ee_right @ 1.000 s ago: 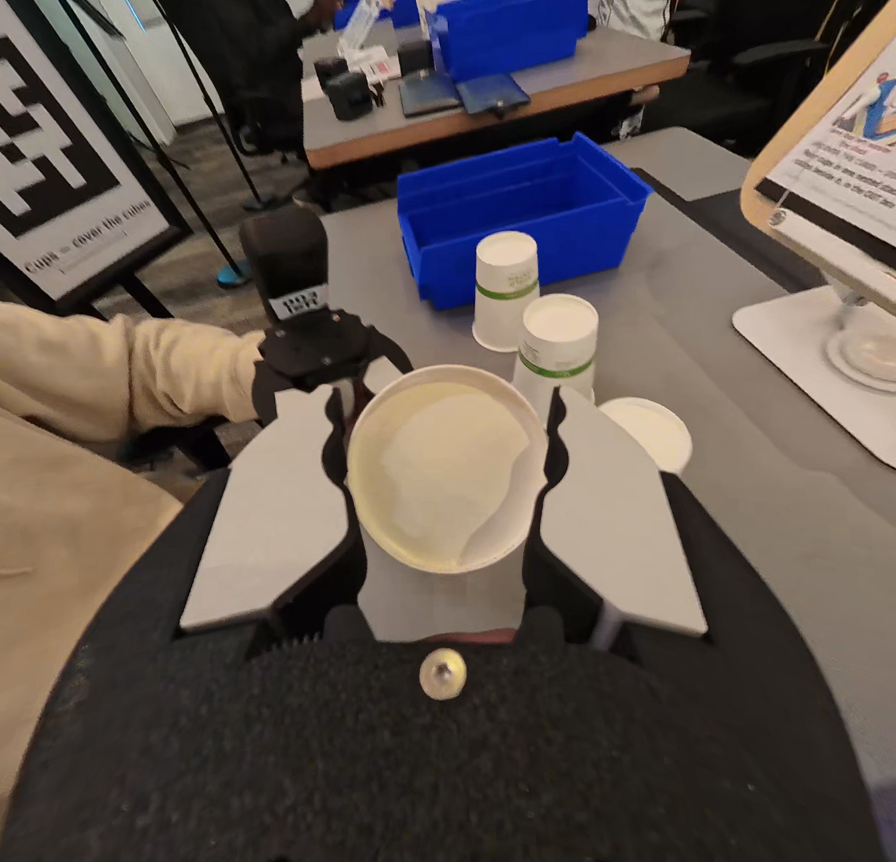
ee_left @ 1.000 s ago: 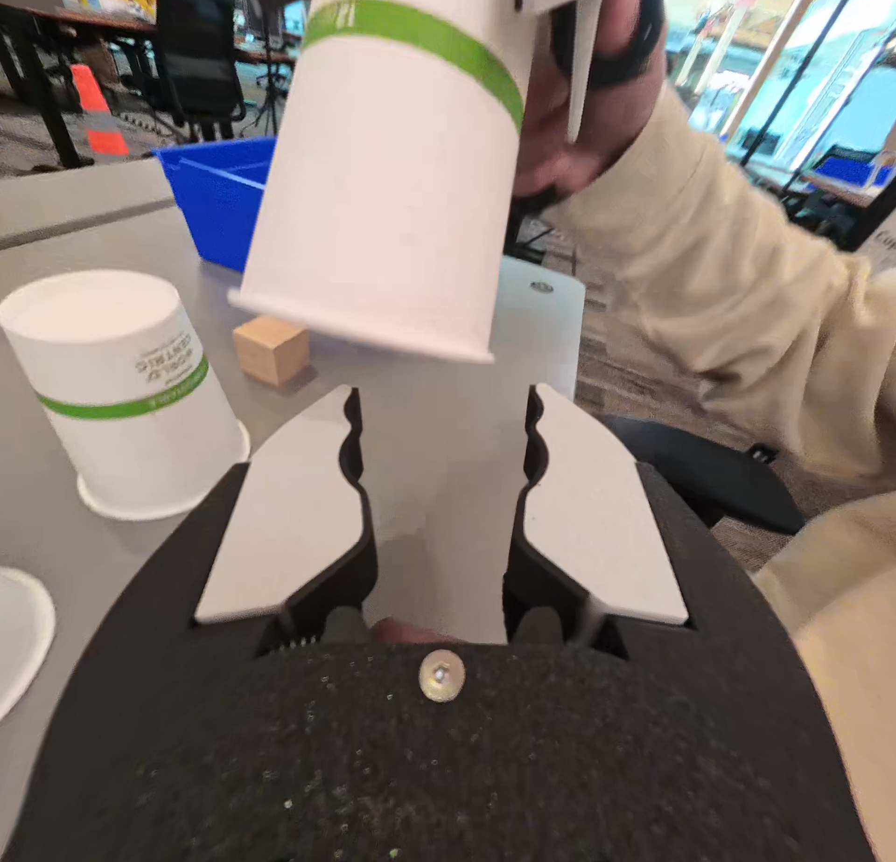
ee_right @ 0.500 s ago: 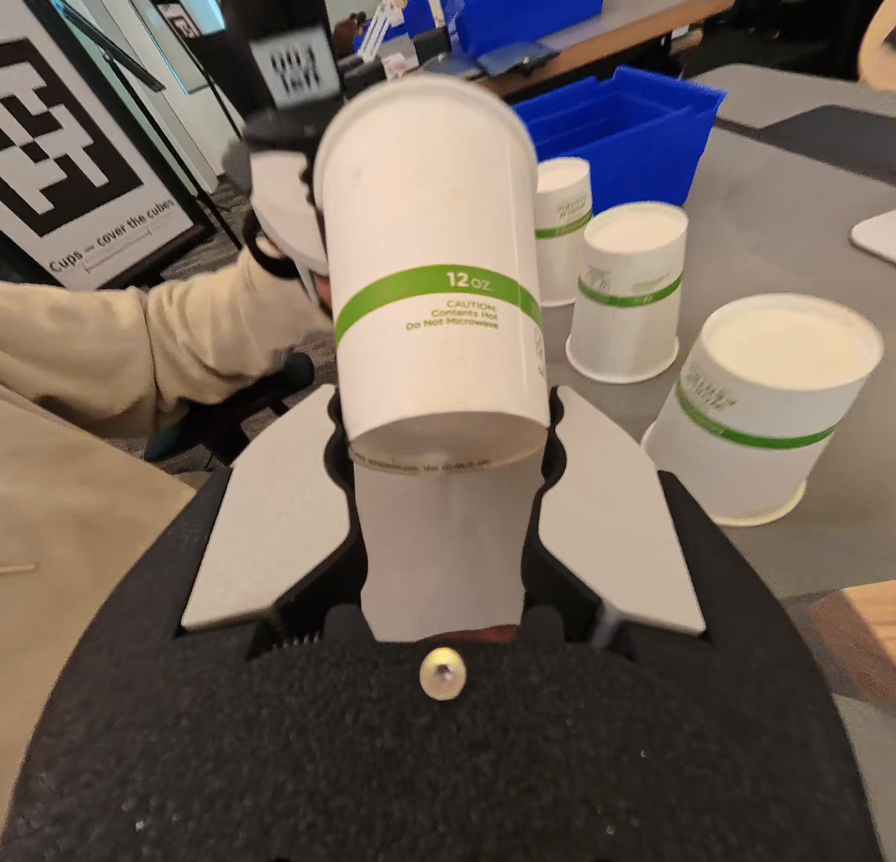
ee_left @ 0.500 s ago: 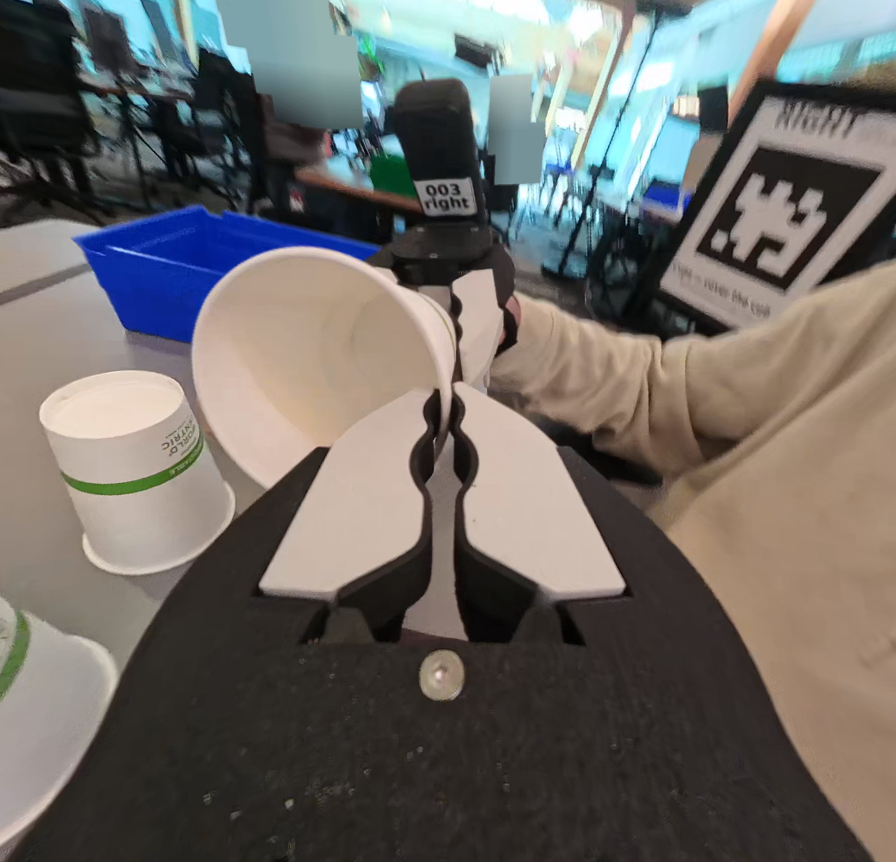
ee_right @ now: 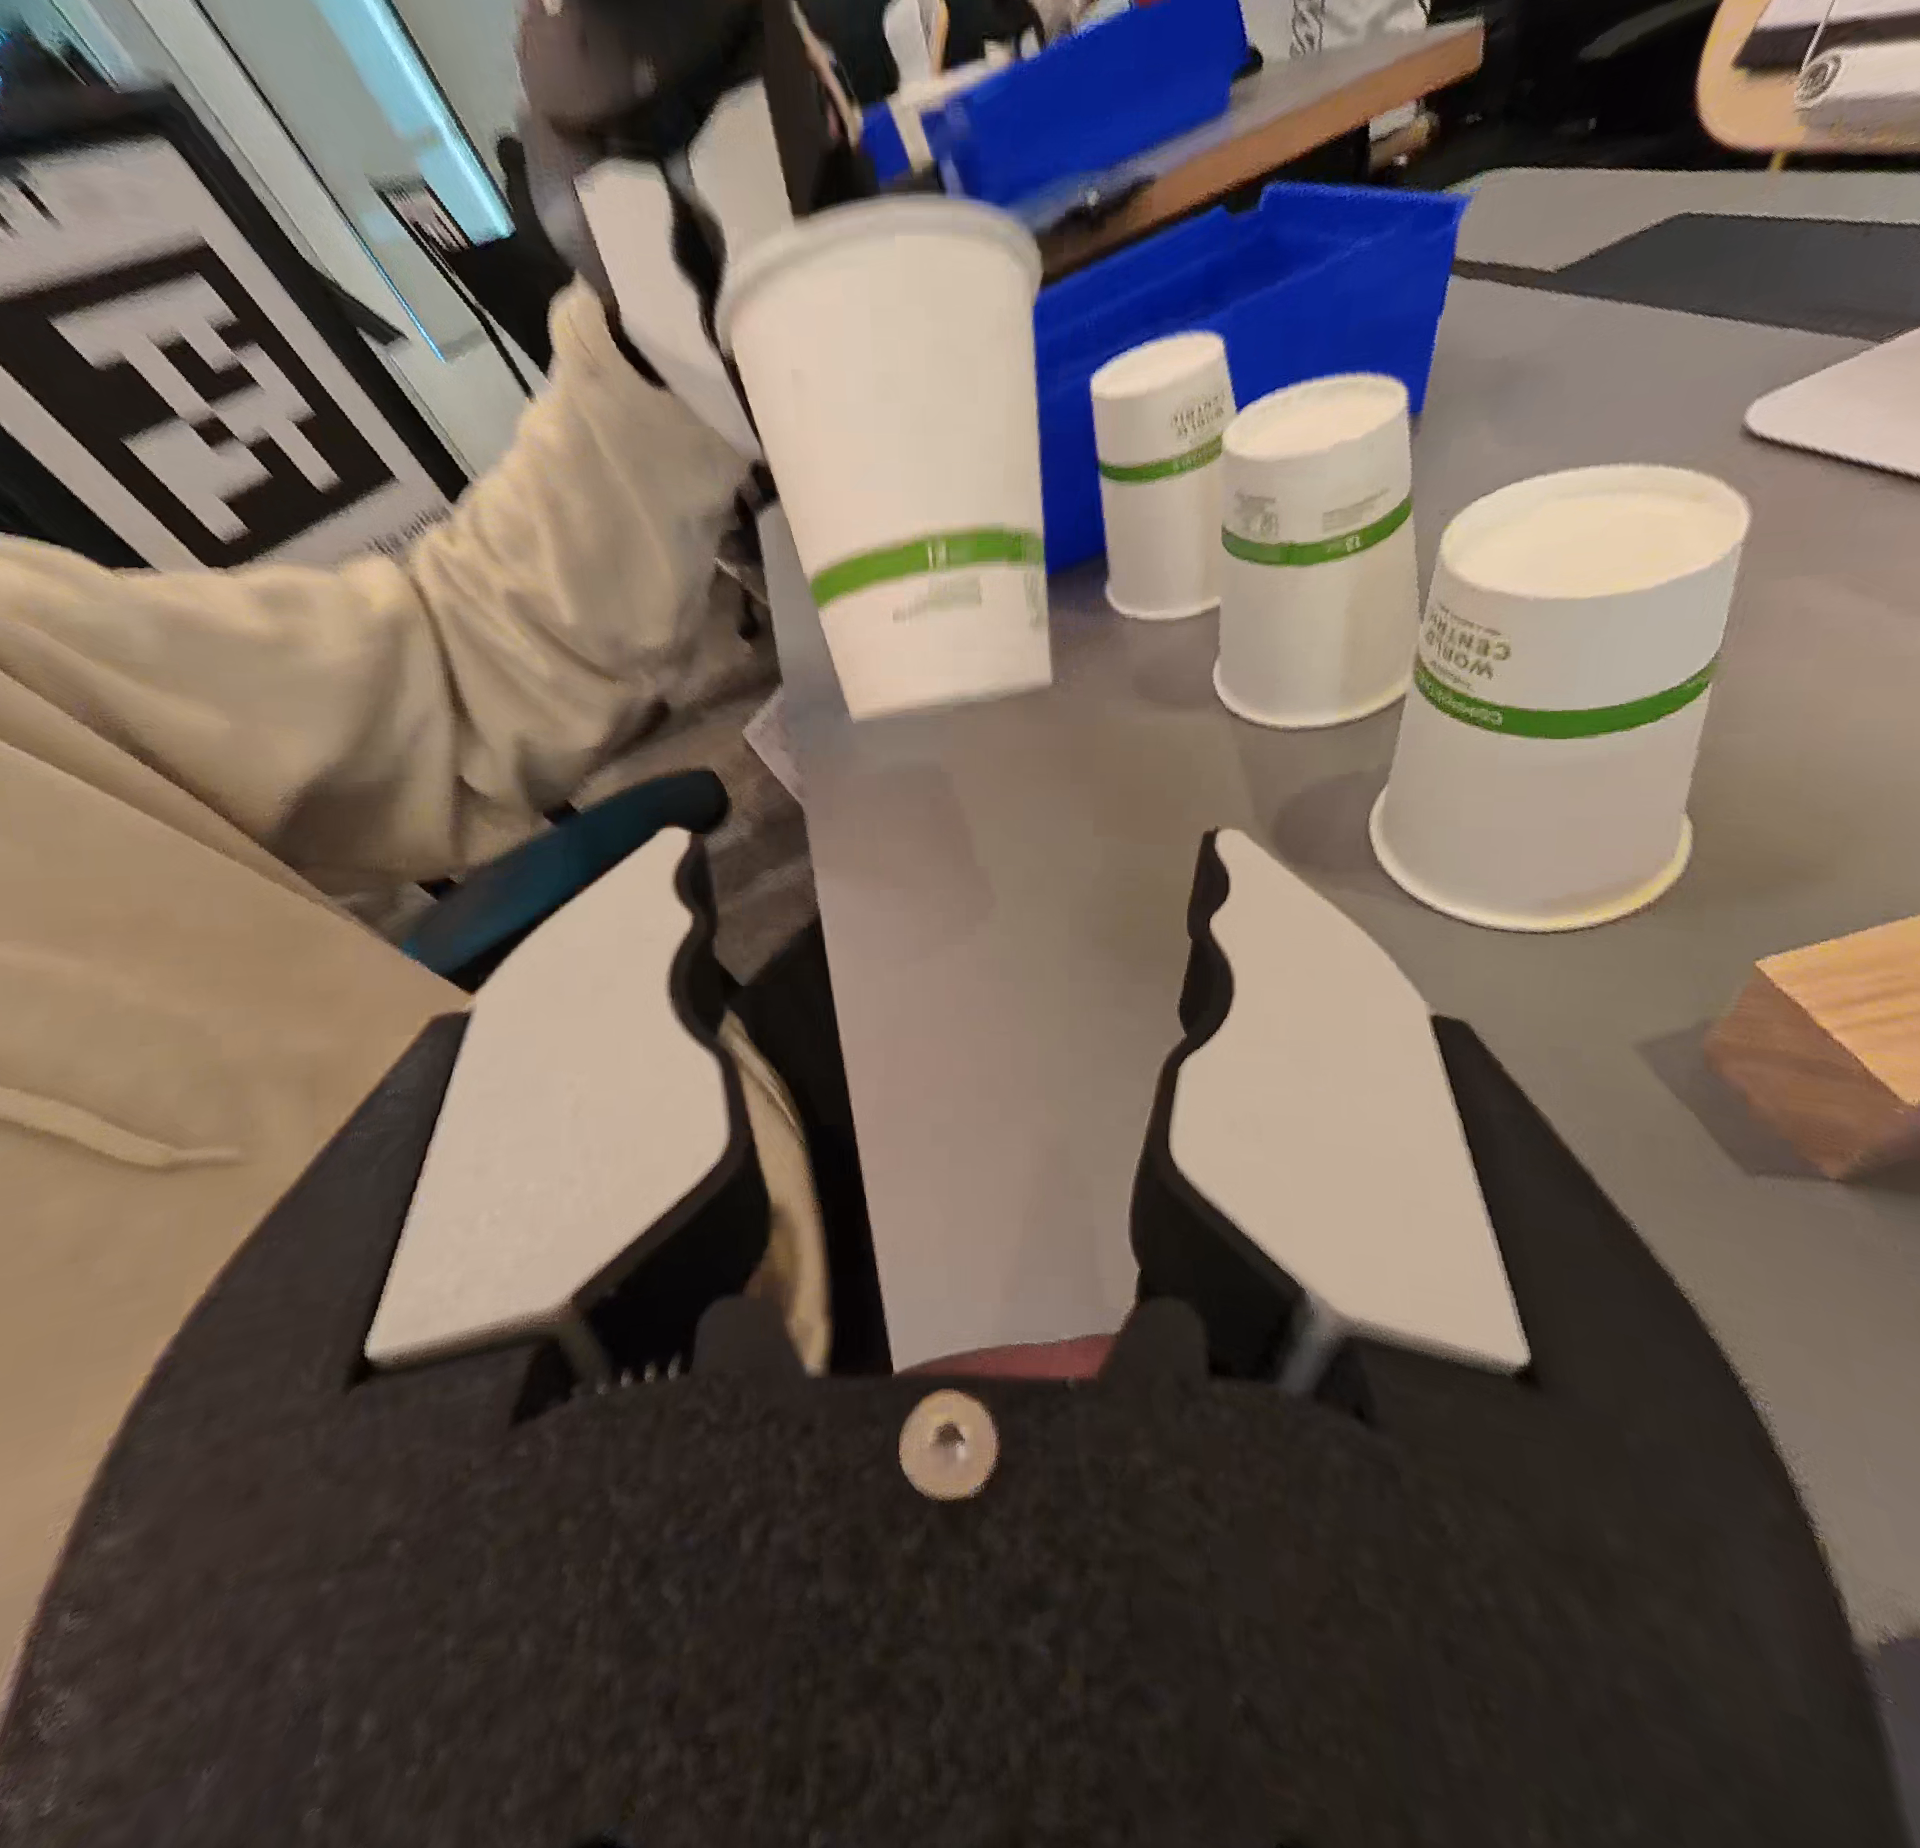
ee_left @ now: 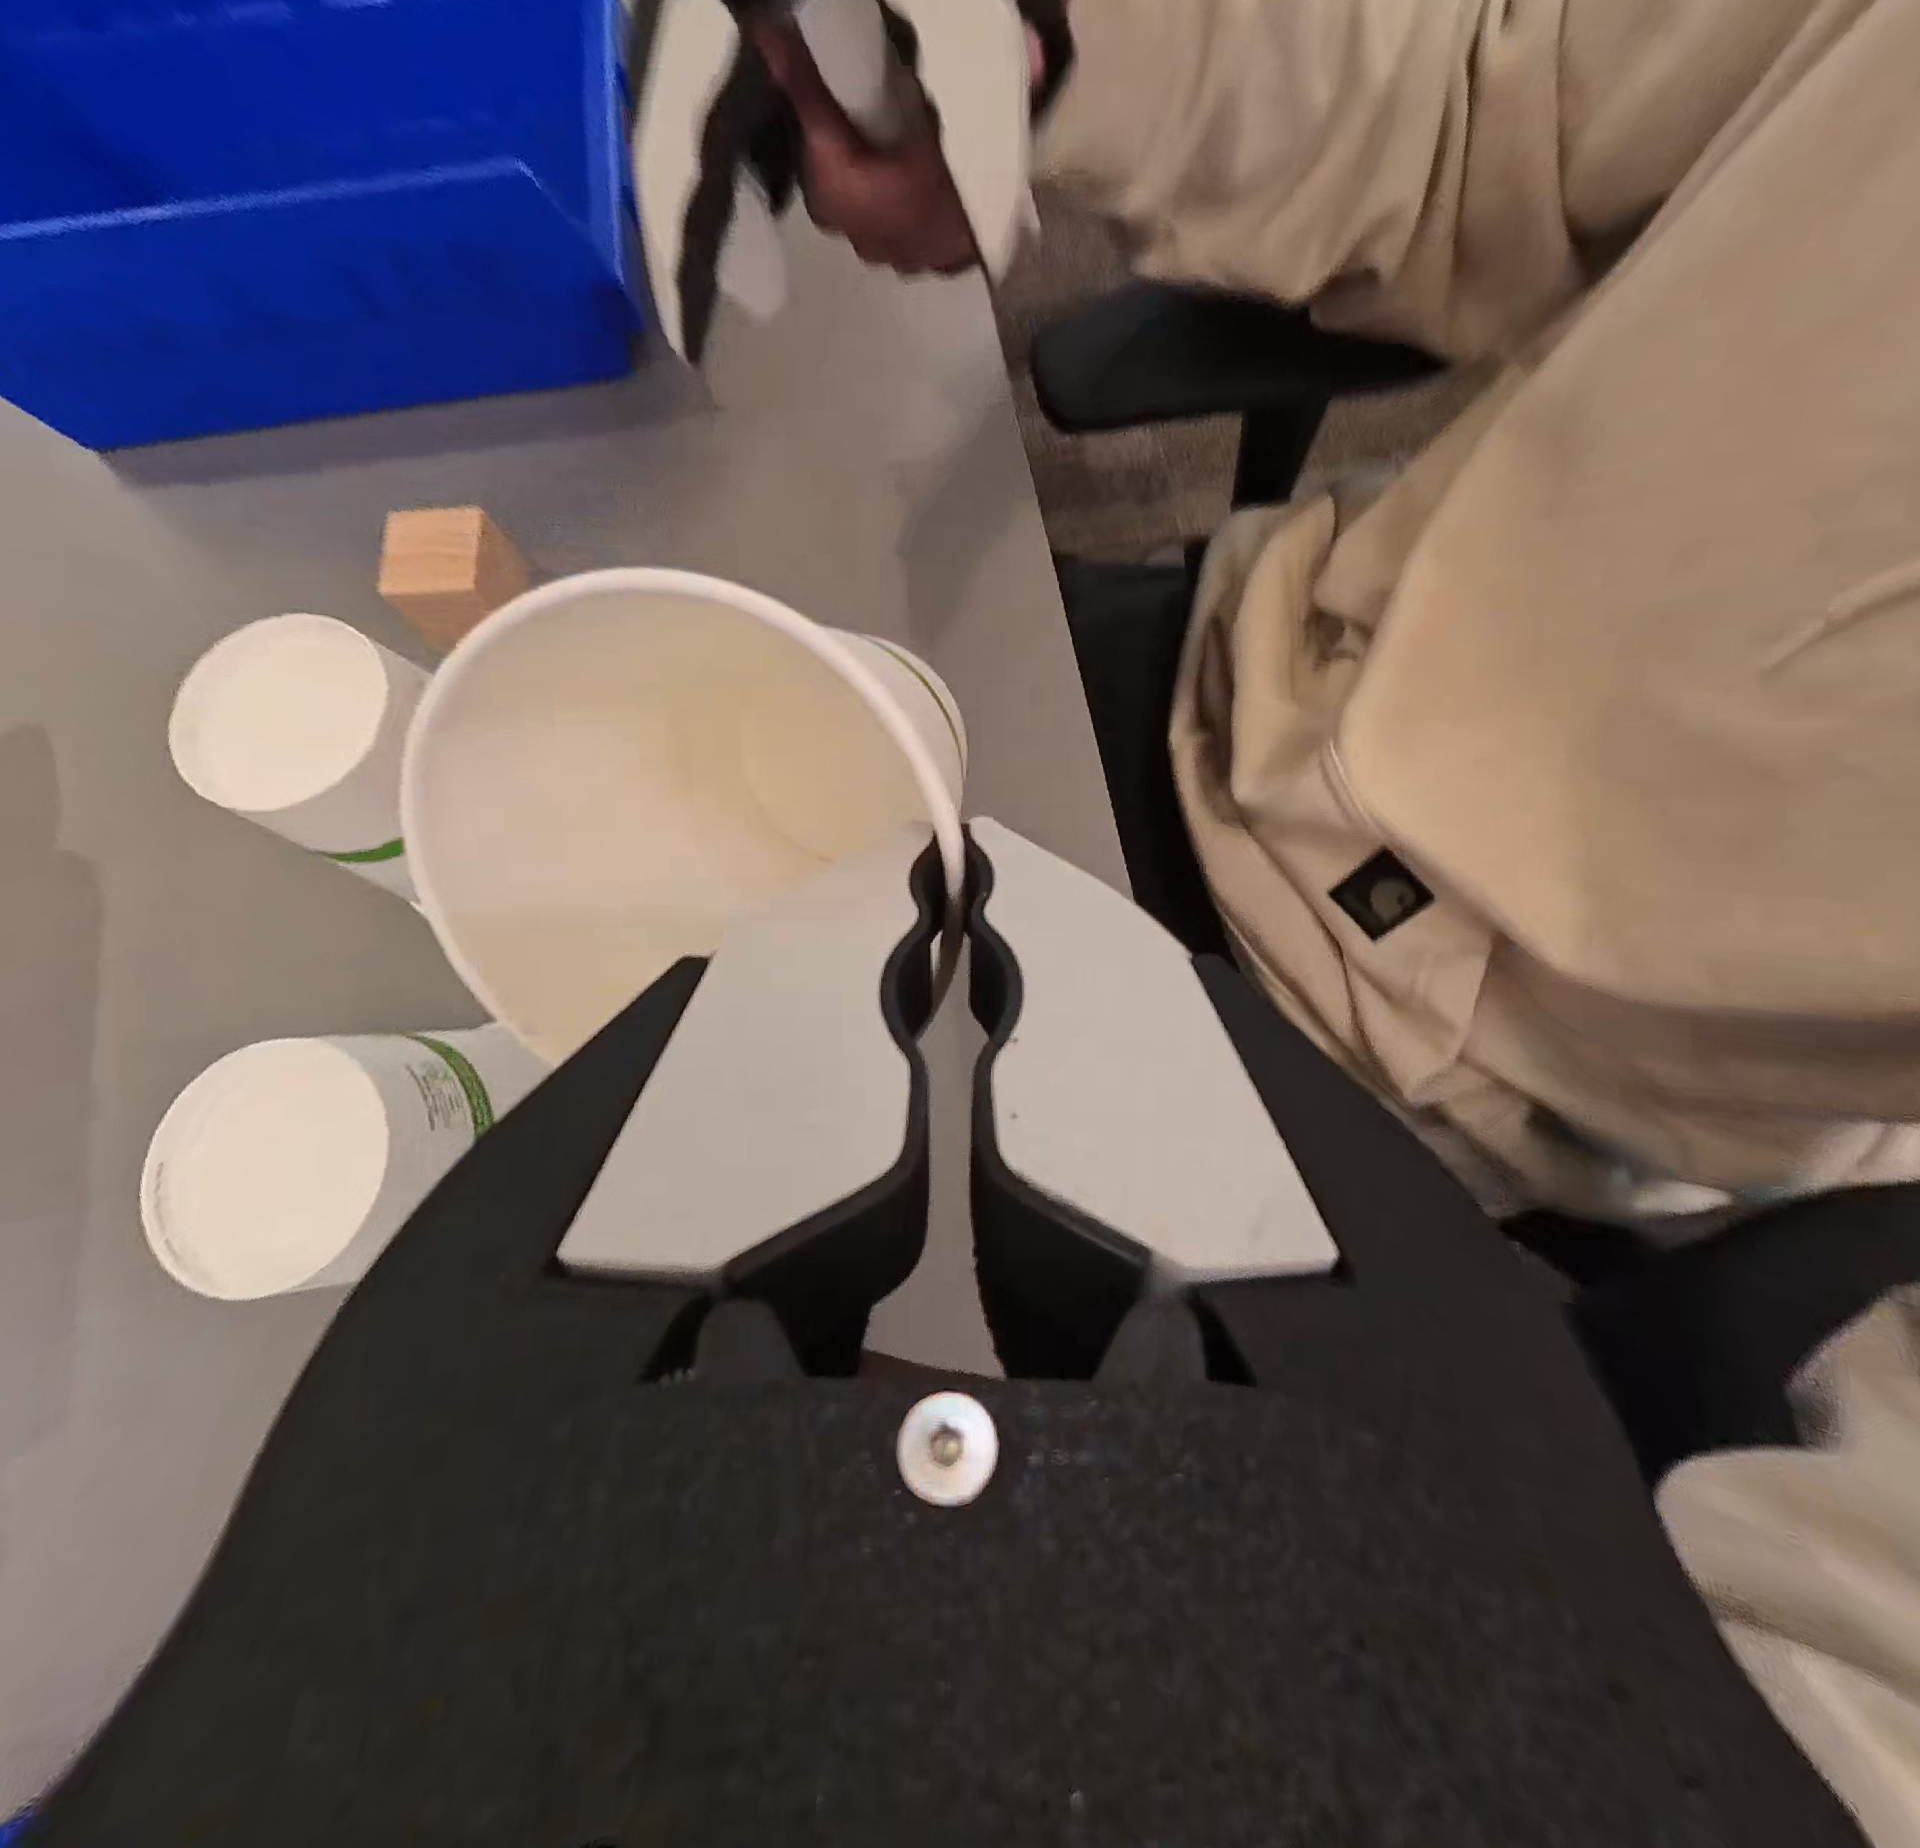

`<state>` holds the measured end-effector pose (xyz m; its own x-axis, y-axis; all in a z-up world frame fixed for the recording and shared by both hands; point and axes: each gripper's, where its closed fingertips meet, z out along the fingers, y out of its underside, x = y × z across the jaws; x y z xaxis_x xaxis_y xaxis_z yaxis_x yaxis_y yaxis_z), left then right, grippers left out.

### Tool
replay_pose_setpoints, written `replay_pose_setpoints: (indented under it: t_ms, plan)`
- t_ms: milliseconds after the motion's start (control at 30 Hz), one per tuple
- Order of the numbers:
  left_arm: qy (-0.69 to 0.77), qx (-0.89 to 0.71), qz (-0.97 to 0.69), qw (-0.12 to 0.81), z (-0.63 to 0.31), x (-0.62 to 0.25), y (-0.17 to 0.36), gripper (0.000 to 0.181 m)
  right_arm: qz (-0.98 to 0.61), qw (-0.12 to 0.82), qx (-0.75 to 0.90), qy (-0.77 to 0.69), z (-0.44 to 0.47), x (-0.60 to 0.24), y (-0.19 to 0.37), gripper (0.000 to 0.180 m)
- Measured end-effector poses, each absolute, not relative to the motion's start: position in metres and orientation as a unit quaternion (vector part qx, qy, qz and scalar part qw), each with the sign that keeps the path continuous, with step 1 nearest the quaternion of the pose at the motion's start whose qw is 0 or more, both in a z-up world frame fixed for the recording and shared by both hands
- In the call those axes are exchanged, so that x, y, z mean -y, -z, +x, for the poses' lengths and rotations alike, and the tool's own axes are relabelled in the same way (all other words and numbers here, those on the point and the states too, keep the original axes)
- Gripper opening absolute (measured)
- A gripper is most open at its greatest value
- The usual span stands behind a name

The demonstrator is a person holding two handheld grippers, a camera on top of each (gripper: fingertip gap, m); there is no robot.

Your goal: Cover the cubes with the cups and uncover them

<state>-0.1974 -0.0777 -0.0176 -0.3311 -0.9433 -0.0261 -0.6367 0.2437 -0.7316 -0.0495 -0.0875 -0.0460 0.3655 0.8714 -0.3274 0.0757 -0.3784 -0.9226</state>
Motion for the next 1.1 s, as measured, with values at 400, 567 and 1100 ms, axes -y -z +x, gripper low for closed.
replay_pose_setpoints:
  t_ms: [400, 567, 1100]
  plan:
    - [0.304, -0.829, -0.439, 0.169, -0.163, 0.106, 0.015, 0.001, -0.645, 0.311, 0.443, -0.541, -0.147, 0.078, 0.044, 0.095]
    - [0.295, -0.815, -0.461, 0.188, -0.157, 0.099, 0.016, 0.012, -0.636, 0.311, 0.441, -0.552, -0.15, 0.077, 0.045, 0.086]
    - [0.358, -0.206, -0.765, 0.494, -0.246, 0.02, 0.088, 0.056, -0.796, 0.565, 0.124, -0.18, 0.033, 0.039, 0.114, 0.087]
